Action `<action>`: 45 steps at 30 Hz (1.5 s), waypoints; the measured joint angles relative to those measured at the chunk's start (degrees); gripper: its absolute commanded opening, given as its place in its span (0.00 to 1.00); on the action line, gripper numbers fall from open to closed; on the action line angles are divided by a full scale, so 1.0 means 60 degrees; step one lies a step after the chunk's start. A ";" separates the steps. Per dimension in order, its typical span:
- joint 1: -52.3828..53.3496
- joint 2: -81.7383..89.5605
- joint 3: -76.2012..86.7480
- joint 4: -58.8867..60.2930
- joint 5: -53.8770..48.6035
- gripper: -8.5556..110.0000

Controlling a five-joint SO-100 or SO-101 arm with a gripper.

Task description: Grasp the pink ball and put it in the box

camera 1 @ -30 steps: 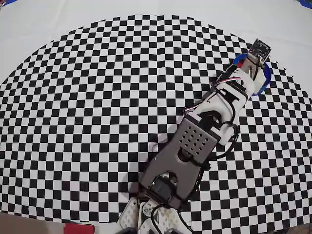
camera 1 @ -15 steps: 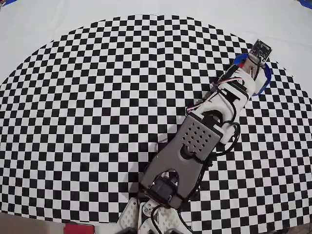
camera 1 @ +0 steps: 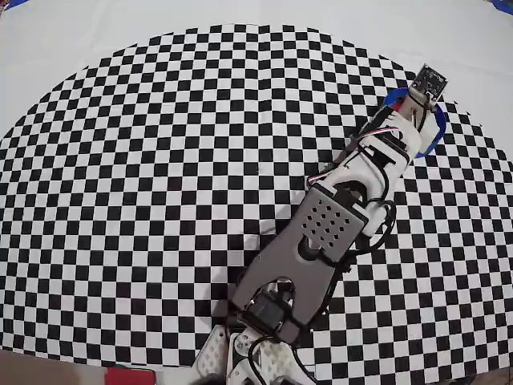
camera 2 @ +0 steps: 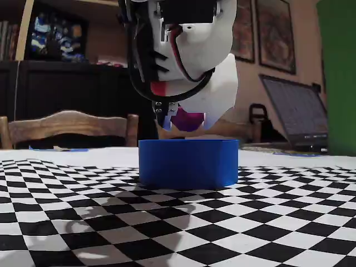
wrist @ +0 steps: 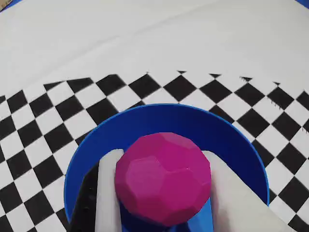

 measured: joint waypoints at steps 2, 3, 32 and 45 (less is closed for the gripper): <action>0.0000 0.0000 0.0000 0.0000 0.0000 0.07; 0.0000 0.0000 0.0000 0.0000 0.0000 0.07; -0.0015 0.0000 -0.0015 0.0000 0.0015 0.39; 0.0000 0.0322 0.0381 0.0000 0.1201 0.39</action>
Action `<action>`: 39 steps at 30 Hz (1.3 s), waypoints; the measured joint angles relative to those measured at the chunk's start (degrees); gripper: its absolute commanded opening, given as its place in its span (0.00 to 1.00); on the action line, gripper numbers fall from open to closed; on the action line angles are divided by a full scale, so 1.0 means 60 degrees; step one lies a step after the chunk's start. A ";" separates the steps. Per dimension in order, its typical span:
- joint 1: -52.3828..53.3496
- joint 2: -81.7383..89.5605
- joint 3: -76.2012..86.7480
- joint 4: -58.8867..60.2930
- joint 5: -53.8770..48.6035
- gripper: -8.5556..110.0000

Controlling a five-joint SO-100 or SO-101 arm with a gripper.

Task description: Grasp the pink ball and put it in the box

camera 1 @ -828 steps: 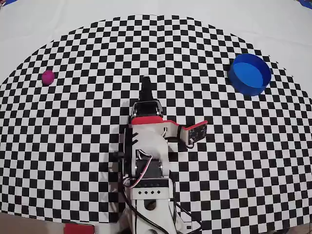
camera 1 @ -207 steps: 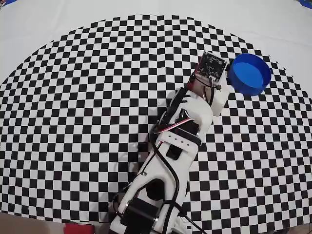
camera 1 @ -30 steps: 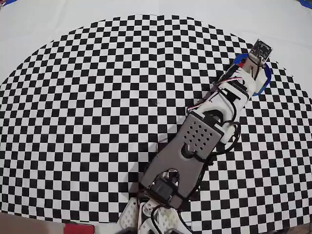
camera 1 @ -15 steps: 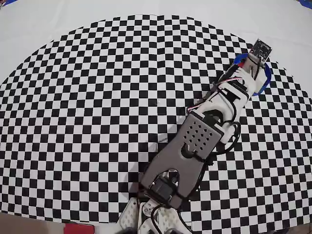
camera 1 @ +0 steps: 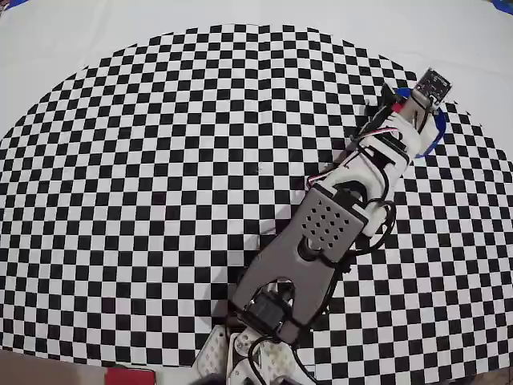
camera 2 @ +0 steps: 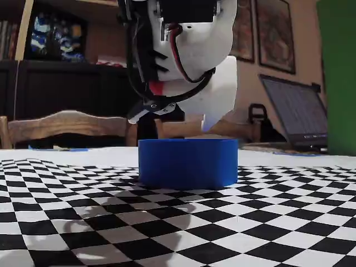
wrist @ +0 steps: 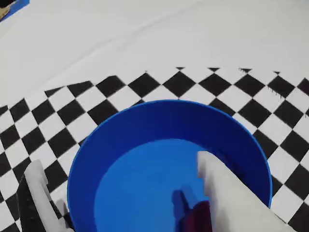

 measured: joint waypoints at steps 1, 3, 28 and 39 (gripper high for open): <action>-0.0015 0.0132 0.0059 0.0000 0.0161 0.39; -0.0117 0.0645 0.0410 0.0000 0.0776 0.39; -0.3325 1.2817 0.9302 0.2461 1.1104 0.07; -0.4790 1.7959 1.4194 0.3794 1.1997 0.07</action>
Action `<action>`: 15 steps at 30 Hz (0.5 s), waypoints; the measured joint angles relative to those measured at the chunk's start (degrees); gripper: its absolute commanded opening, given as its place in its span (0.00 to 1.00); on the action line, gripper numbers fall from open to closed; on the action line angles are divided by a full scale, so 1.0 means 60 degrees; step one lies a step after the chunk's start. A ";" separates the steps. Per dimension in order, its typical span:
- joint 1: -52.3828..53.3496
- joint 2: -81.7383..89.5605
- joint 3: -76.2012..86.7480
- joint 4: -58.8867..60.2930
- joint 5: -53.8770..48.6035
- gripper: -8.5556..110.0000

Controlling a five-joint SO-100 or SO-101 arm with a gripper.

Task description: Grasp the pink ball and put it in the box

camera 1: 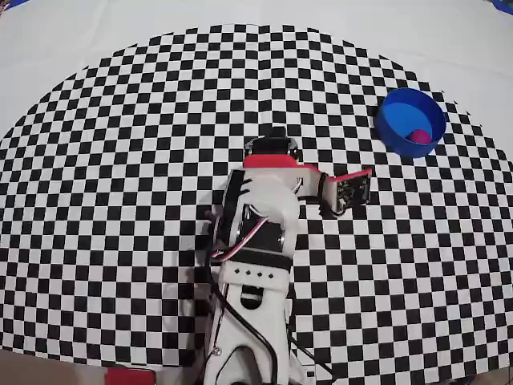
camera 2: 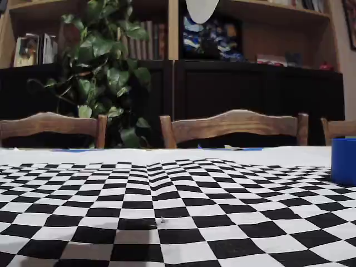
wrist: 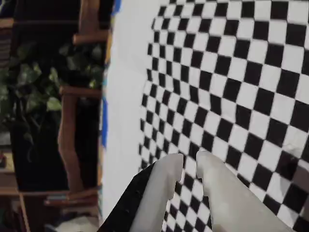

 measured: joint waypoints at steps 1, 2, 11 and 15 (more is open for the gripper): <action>-0.0205 0.0352 0.0322 0.0103 0.0059 0.07; -0.0425 0.0718 0.0586 0.0220 0.0059 0.07; -0.1450 0.3164 0.2256 0.1582 0.0381 0.07; -0.1729 0.3779 0.2563 0.2388 0.0439 0.07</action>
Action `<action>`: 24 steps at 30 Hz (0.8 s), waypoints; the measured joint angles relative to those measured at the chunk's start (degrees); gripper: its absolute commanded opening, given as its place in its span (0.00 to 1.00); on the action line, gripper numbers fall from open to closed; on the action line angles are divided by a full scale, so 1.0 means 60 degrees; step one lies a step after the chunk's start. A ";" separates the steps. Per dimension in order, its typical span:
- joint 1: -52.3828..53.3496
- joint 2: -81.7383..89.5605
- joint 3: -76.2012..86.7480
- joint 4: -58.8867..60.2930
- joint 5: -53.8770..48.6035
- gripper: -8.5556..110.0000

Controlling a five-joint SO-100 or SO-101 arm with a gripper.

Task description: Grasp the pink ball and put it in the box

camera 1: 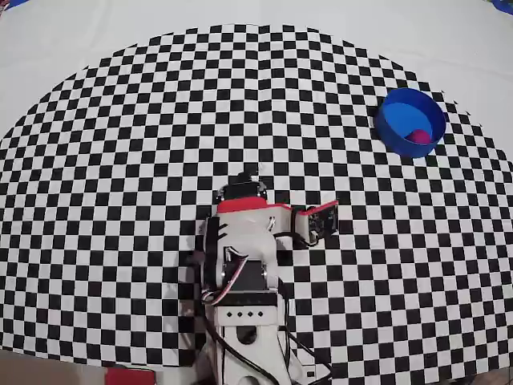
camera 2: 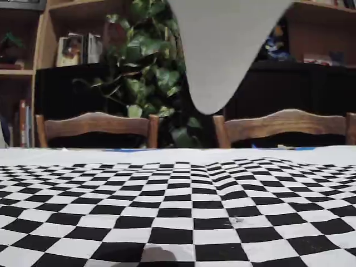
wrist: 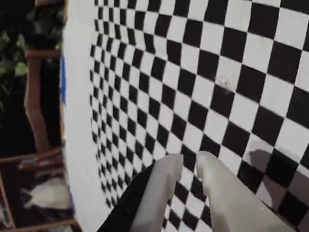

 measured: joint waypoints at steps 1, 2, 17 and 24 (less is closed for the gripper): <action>0.0146 0.0176 0.0059 0.0205 0.0073 0.07; 0.0073 0.0308 0.0073 0.0381 0.0073 0.07; -0.0161 0.0688 0.0073 0.1743 0.0117 0.07; -0.0190 0.0703 0.0073 0.1743 0.0117 0.07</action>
